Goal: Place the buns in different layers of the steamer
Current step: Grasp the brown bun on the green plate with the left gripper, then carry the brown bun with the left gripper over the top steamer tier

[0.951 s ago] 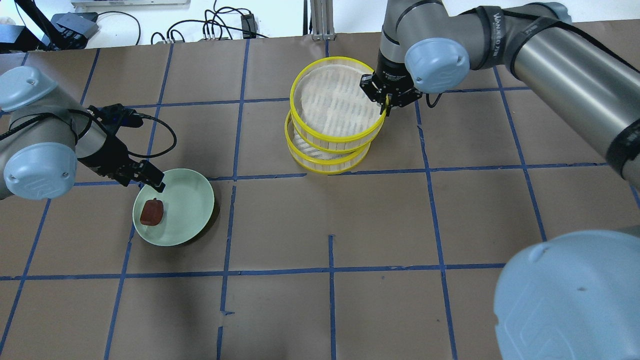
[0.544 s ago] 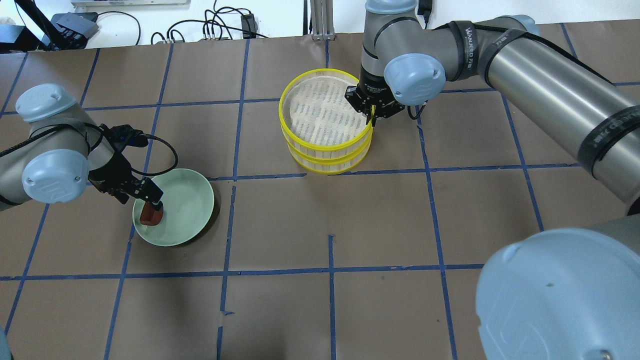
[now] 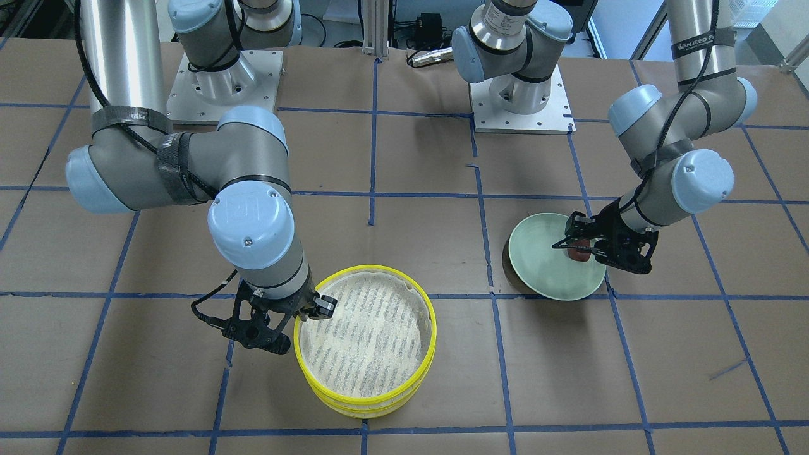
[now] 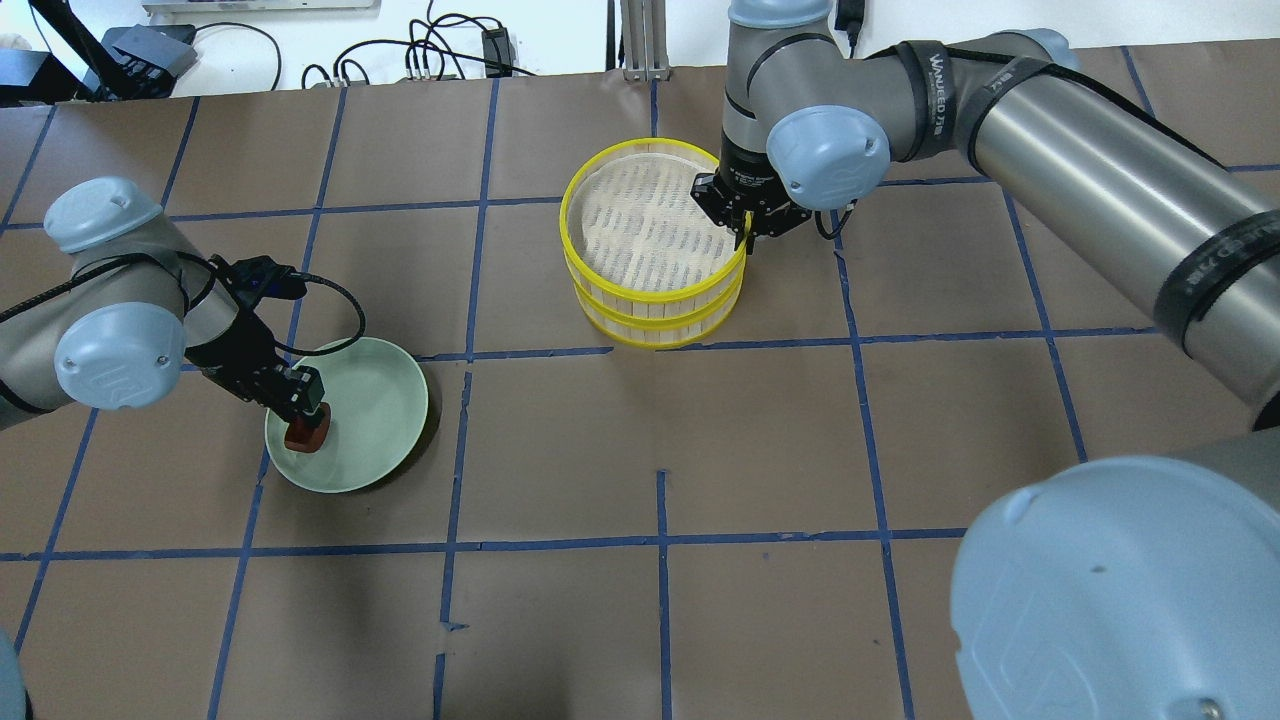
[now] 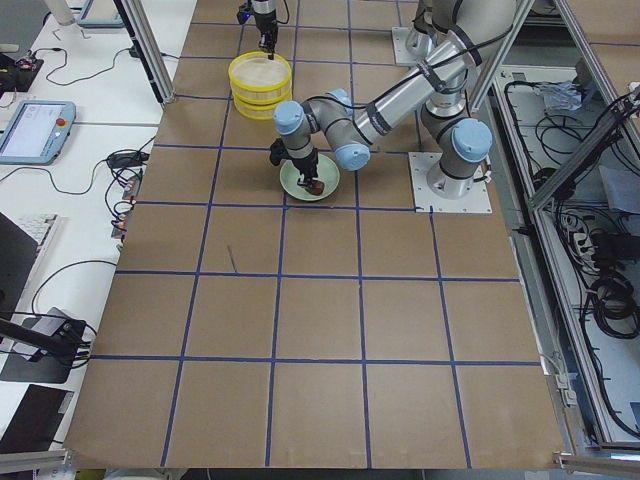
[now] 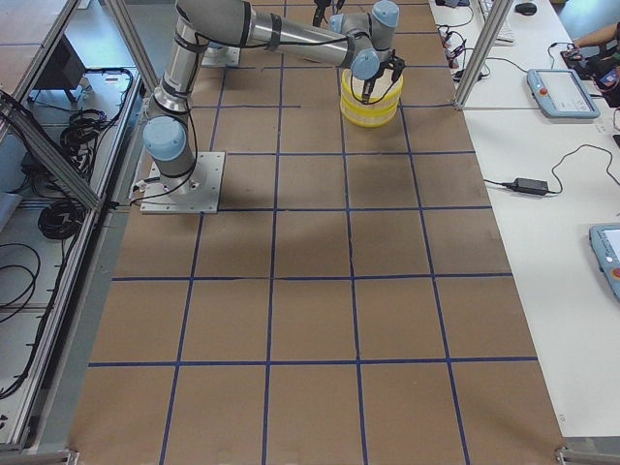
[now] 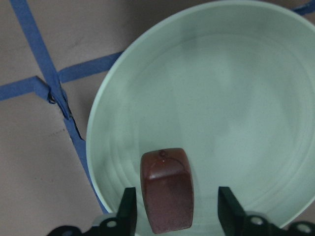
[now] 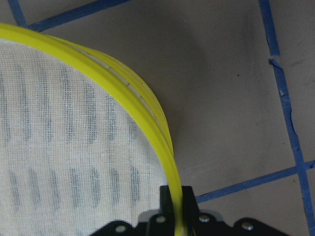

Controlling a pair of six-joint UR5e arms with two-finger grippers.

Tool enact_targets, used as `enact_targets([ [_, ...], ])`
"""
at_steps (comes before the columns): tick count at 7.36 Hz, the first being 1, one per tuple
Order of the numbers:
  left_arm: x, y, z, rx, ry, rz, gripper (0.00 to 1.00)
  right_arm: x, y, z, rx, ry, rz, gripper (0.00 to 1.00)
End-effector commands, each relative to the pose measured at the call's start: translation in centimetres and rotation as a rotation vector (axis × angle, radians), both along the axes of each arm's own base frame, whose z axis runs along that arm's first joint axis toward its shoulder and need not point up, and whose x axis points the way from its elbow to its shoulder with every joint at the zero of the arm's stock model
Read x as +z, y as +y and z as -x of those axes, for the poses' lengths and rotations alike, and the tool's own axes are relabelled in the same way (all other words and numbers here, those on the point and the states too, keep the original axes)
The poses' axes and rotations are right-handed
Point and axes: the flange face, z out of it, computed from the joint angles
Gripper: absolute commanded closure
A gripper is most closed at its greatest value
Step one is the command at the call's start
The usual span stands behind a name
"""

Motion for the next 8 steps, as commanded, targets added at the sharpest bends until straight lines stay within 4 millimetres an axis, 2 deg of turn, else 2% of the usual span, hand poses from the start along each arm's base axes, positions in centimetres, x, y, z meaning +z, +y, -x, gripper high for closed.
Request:
enact_targets([
  [1,2.5,-0.6,0.3,0.01,0.019,0.074,0.99,0.3,-0.1,0.0,-0.006,-0.001,0.003,0.92],
  [2,6.0,-1.2,0.7,0.041,-0.009,0.129,0.99,-0.3,0.0,0.0,-0.006,0.001,-0.007,0.92],
  [3,8.9,-1.4,2.4,0.076,-0.024,0.141,0.99,-0.2,0.0,0.0,-0.007,0.002,-0.005,0.92],
  [4,11.0,-1.9,5.9,0.072,-0.038,0.16,0.99,-0.7,-0.1,0.0,-0.009,0.003,-0.011,0.91],
  [6,13.5,-2.6,13.2,0.155,-0.045,0.181,0.99,-0.4,-0.2,0.0,-0.015,0.005,-0.01,0.91],
  [7,14.3,-2.8,14.7,0.149,-0.045,0.197,0.99,-0.2,-0.1,0.0,-0.015,0.007,-0.012,0.91],
  [8,14.8,-3.0,14.9,0.152,-0.045,0.207,0.99,-0.1,0.0,0.3,-0.016,0.021,-0.015,0.91],
])
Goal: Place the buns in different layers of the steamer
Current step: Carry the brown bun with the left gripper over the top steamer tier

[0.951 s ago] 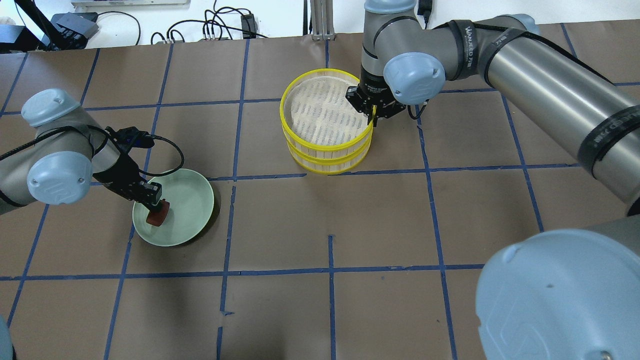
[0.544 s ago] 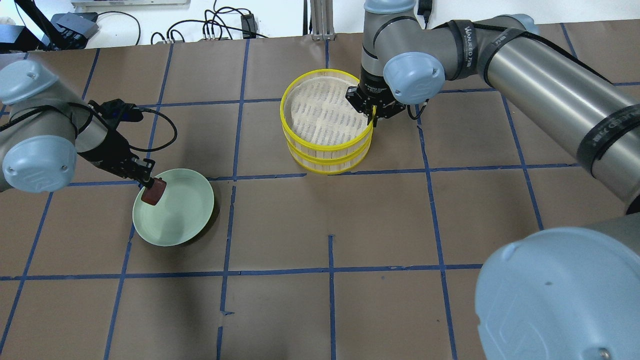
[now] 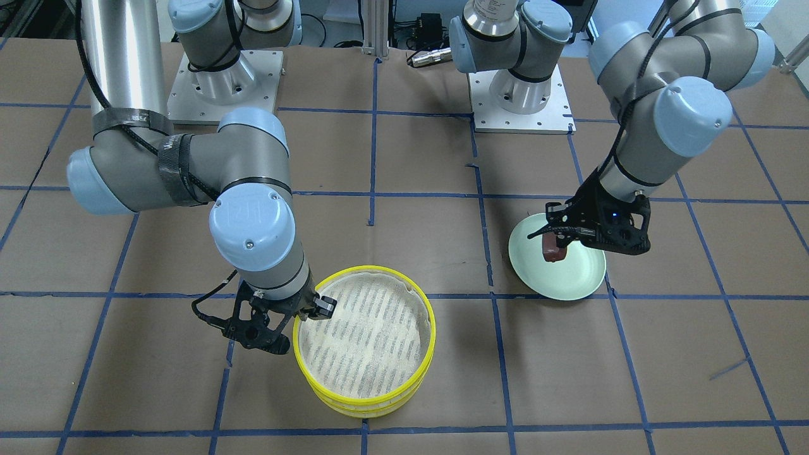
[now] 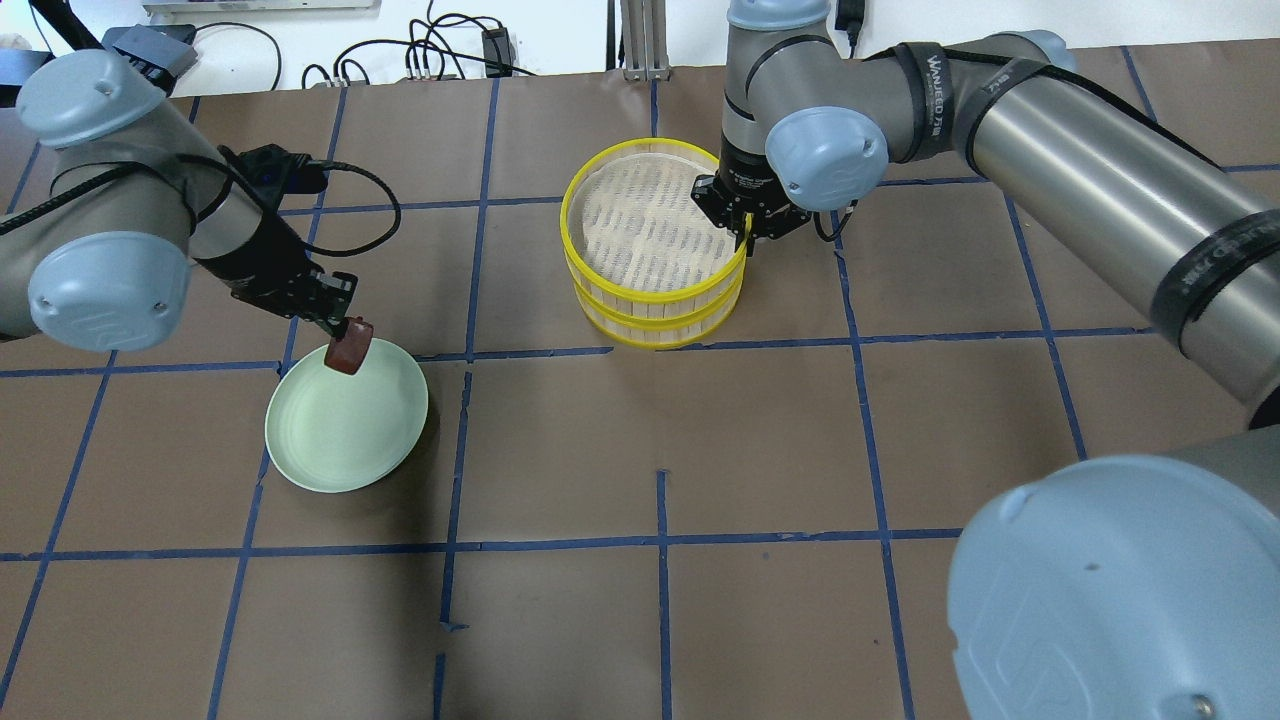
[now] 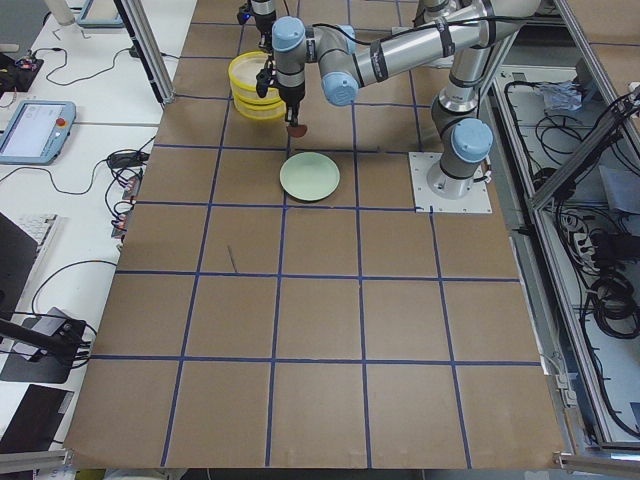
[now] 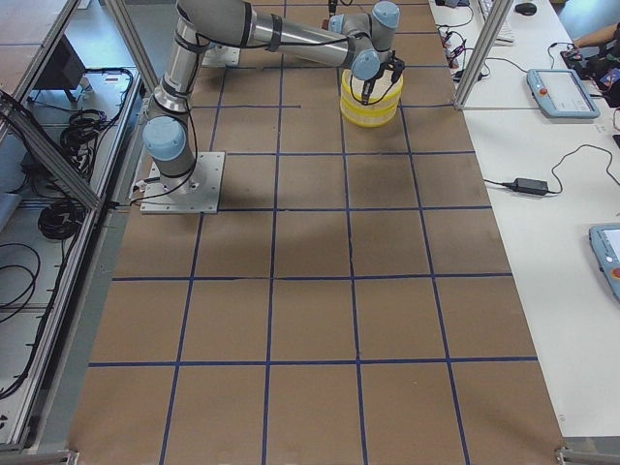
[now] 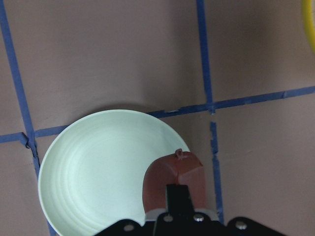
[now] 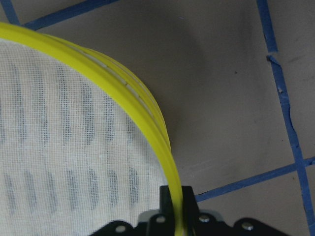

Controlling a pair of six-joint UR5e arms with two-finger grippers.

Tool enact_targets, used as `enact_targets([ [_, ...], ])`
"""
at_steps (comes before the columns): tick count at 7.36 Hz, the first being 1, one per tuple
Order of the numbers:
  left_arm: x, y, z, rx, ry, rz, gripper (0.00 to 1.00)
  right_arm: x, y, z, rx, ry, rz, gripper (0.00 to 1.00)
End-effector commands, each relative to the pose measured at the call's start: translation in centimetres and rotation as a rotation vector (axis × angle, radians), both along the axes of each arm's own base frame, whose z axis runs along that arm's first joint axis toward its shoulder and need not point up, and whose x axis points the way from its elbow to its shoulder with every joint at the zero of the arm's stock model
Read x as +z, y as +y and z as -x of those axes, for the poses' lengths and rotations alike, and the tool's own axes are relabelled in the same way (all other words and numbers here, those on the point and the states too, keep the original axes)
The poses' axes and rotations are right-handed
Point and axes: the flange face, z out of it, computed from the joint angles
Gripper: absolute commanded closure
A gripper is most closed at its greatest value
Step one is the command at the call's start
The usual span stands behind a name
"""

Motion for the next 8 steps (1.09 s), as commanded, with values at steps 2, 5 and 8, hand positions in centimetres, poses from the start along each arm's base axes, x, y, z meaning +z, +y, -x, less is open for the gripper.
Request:
enact_targets([
  [2,1.8,-0.7,2.5,0.046,0.089,0.033,0.99,0.4,0.1,0.2,0.0,0.016,-0.012,0.91],
  [5,4.1,-1.1,8.6,0.121,0.188,0.057,0.99,-0.1,0.1,0.1,-0.01,0.002,-0.021,0.91],
  [8,6.4,-3.2,19.7,0.212,0.363,0.126,0.99,-0.4,-0.1,-0.1,-0.042,0.001,-0.016,0.88],
])
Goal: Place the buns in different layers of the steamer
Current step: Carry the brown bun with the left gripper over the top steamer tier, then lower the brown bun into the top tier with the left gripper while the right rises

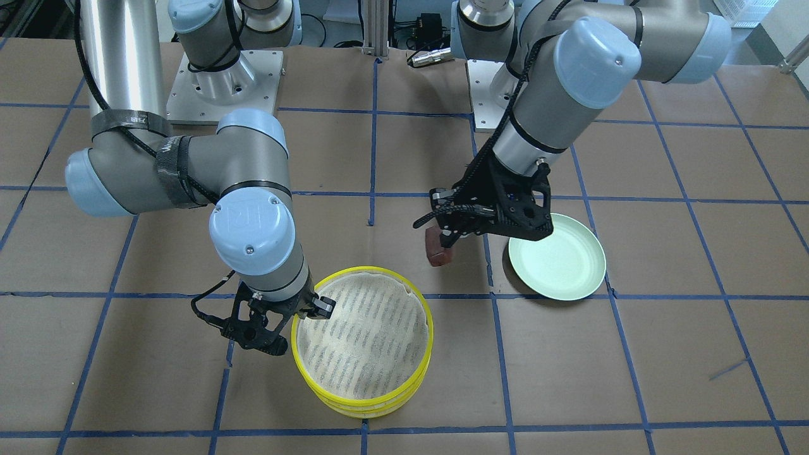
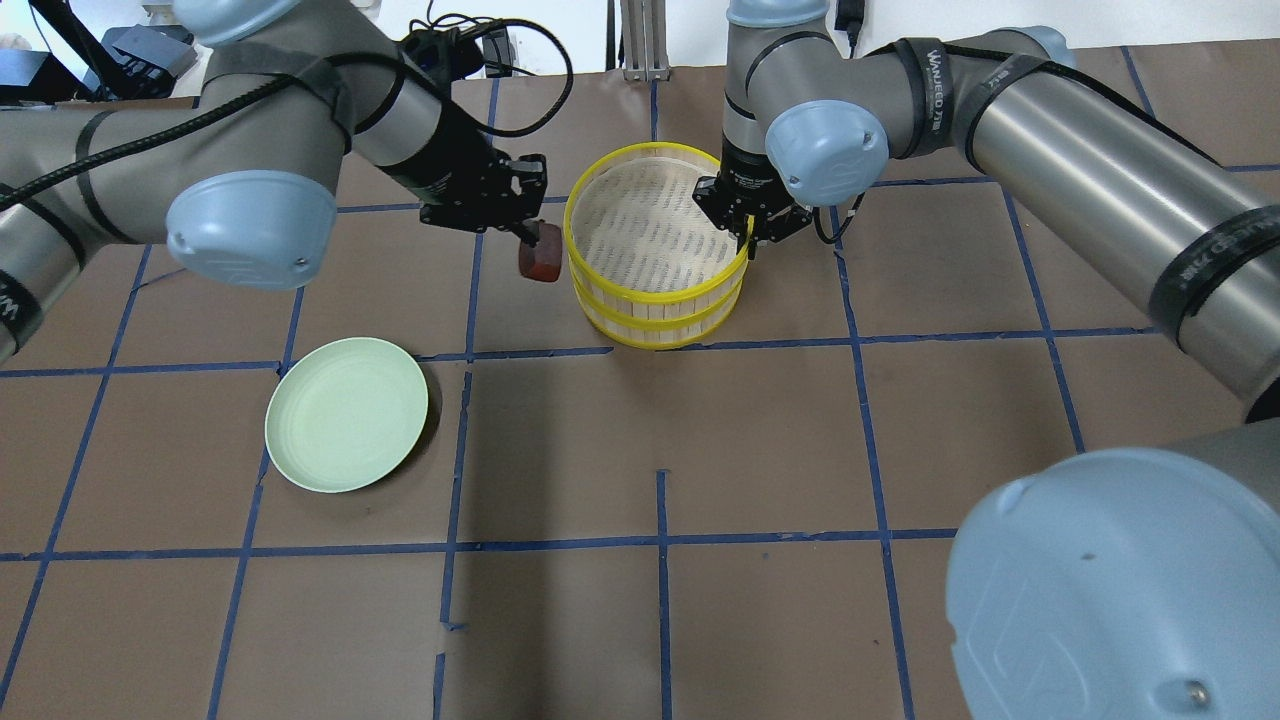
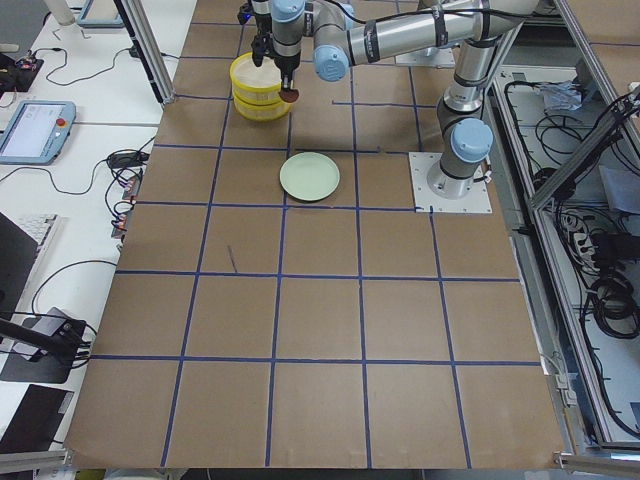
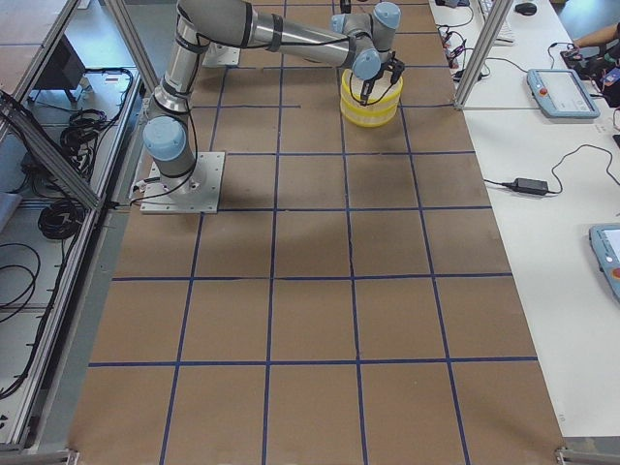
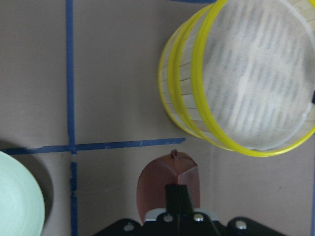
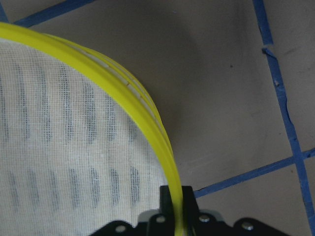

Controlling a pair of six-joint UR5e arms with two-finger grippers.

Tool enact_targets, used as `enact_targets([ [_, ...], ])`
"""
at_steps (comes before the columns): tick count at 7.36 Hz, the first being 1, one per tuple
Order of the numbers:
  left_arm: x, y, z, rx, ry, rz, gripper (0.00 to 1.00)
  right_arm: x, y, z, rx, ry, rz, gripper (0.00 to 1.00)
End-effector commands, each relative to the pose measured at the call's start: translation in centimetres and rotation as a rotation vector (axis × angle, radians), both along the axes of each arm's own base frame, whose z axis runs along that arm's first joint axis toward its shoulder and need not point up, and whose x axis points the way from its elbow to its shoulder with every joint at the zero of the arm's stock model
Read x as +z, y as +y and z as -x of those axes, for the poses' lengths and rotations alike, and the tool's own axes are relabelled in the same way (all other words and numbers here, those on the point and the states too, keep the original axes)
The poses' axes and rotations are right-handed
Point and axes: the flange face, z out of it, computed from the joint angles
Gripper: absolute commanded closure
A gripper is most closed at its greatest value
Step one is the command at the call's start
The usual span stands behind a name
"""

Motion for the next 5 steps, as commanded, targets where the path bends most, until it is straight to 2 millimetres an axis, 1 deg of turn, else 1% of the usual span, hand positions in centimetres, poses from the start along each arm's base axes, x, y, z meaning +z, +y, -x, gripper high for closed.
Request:
enact_targets([
  [1,-1.0,-1.5,7.0,0.019,0.069,0.028,0.99,-0.4,0.0,-0.3,-0.012,-0.012,-0.004,0.86],
  [2,-1.1,-1.6,7.0,0.015,0.063,0.031,0.99,-0.4,0.1,-0.6,-0.011,-0.027,-0.007,0.81],
  [4,-1.1,-1.6,7.0,0.012,0.061,0.033,0.99,-0.3,0.5,-1.5,0.006,-0.028,-0.005,0.6],
  [5,-1.0,-1.6,6.9,0.01,0.06,0.037,0.99,-0.3,0.6,-1.4,0.02,-0.028,-0.003,0.53],
])
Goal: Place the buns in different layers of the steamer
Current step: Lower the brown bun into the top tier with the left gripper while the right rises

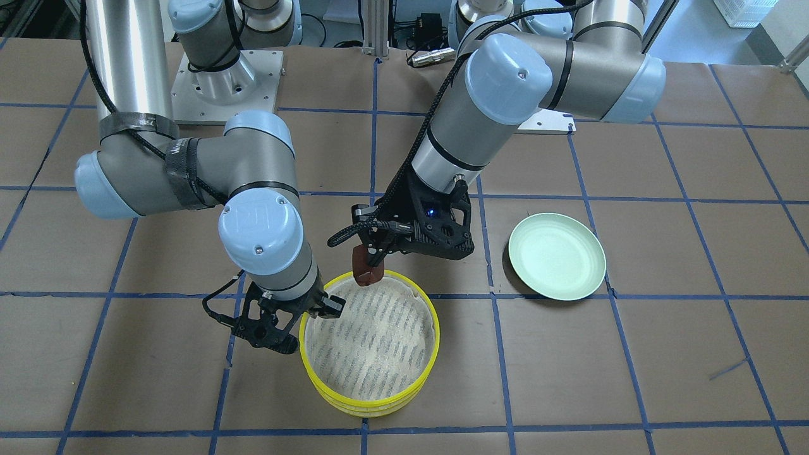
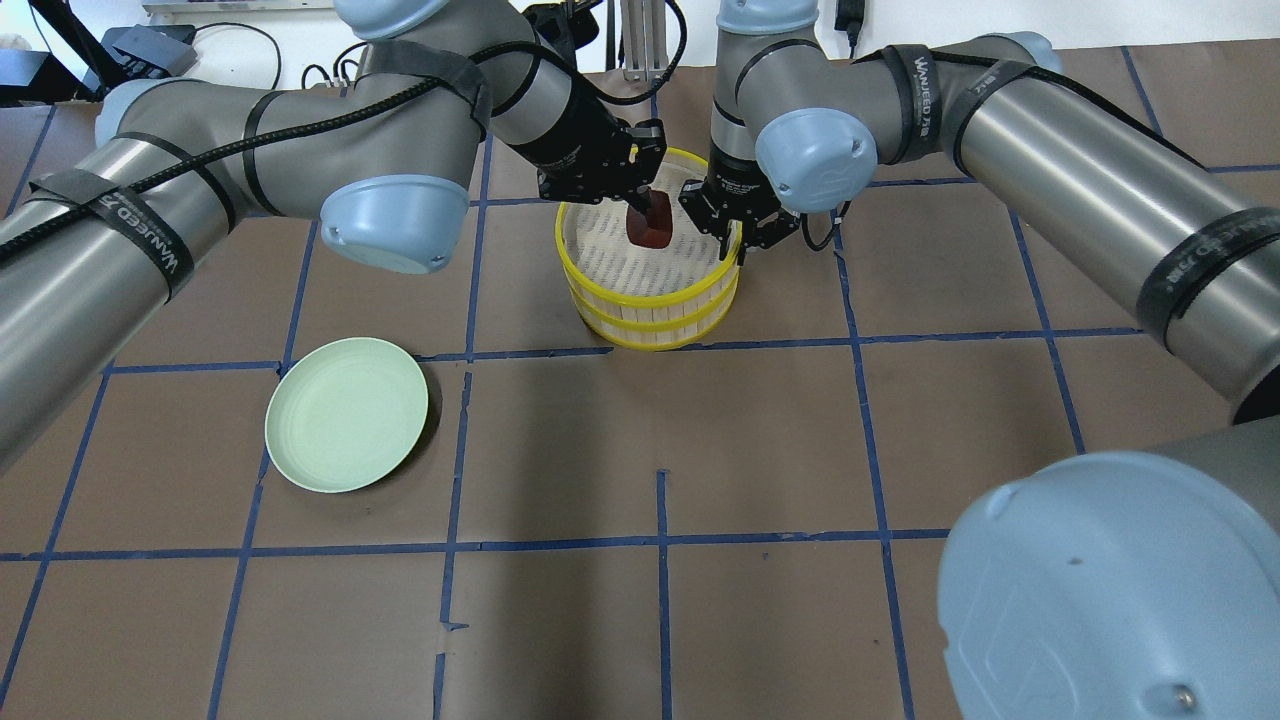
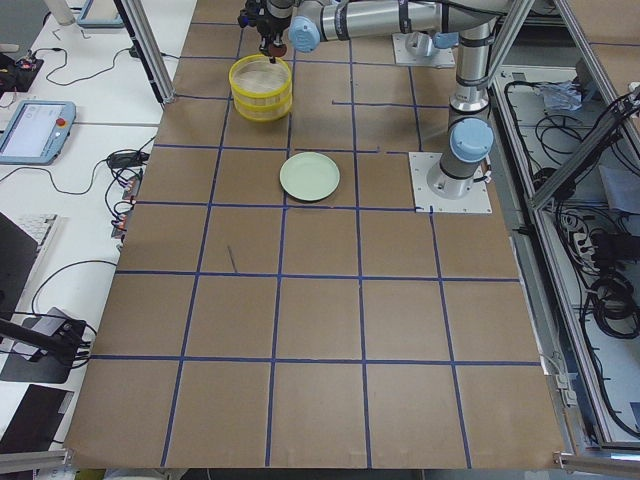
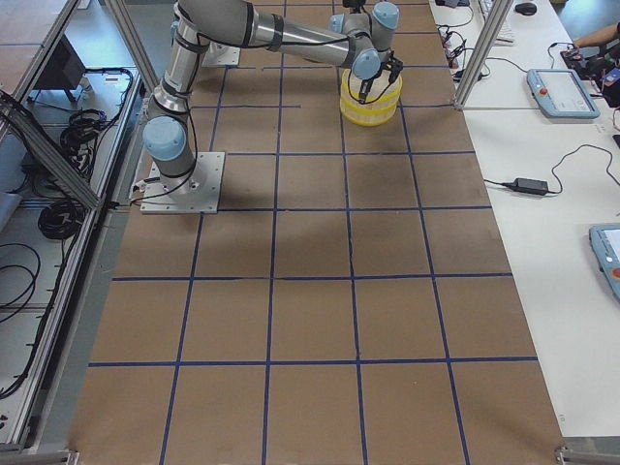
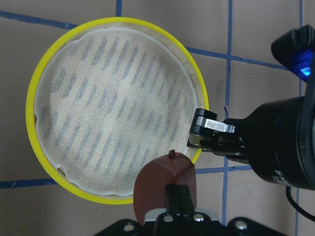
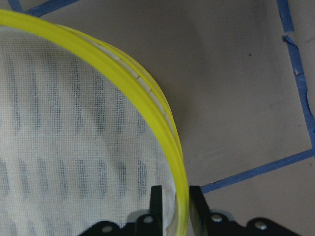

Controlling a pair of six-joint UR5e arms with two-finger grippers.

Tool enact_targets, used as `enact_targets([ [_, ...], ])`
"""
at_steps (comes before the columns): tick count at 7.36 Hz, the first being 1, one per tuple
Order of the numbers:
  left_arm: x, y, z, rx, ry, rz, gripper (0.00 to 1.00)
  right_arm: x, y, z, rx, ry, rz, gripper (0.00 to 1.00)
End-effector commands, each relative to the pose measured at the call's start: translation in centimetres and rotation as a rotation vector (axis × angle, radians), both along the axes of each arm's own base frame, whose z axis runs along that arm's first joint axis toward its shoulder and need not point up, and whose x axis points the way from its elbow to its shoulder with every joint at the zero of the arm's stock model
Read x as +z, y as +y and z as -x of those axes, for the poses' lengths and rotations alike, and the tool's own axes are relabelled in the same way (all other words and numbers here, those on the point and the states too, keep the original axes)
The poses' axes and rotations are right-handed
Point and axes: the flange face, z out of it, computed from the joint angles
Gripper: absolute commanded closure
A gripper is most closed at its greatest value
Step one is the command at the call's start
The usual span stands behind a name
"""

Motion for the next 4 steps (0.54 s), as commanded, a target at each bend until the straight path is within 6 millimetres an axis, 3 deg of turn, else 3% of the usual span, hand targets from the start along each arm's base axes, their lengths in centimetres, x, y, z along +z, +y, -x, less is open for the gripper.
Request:
enact_targets([
  [1,0.3,0.0,0.0,-0.003,-0.004,0.008,0.99,0.3,0.2,0.0,0.027,-0.002,0.004,0.47],
  [2,0.3,0.0,0.0,-0.007,-0.006,0.012,0.99,2.0,0.4,0.7,0.112,-0.001,0.032,0.42],
  [3,0.1,-0.2,-0.2,-0.021,-0.026,0.022,0.99,4.1,0.1,2.7,0.146,-0.007,0.061,0.37],
  [4,-0.5,-0.4,-0.4,-0.035,-0.052,0.025,0.99,6.7,-0.3,6.5,0.101,-0.019,0.074,0.35],
])
